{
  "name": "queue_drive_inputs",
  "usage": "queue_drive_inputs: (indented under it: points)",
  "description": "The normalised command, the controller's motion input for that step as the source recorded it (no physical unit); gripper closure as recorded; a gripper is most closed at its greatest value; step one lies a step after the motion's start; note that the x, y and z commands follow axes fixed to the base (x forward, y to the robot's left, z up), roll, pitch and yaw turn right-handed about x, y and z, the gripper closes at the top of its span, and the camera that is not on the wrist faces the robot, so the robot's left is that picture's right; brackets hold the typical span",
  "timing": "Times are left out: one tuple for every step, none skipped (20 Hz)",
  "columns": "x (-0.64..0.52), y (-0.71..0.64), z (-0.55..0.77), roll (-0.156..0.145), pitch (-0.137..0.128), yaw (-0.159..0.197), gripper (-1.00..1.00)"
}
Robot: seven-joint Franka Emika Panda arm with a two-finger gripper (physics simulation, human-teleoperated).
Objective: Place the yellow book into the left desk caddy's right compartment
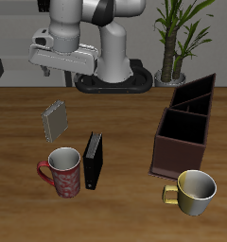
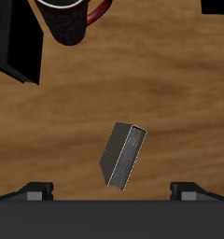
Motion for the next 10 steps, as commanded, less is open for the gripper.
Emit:
queue_drive_inputs:
  points:
    - [-0.6, -1.21, -0.14, -0.186, -0.133, 0.004, -1.0]
    - [-0.08, -0.35, -0.15, -0.04, 0.013, -0.041, -1.0]
    - [0.01, 0.04, 0.0, 0.0, 0.0, 0.0, -1.0]
    - [-0.14, -0.69, -0.25, -0.127, -0.028, -0.096, -1.0]
    - [0.0, -0.15, -0.24, 0.006, 0.022, -0.027, -1.0]
    - [0.03, 0.08, 0.0, 0.0, 0.0, 0.0, -1.0]
    - [0.03, -0.18, -0.36, -0.033, -0.003, -0.015, -1.0]
    - [0.09, 0.01, -0.33, 0.008, 0.034, 0.009, -1.0]
    - [0.08, 0.0, -0.33, 0.038, 0.016, -0.029, -1.0]
    - [0.04, 0.01, -0.18, -0.017, 0.009, -0.001, -1.0]
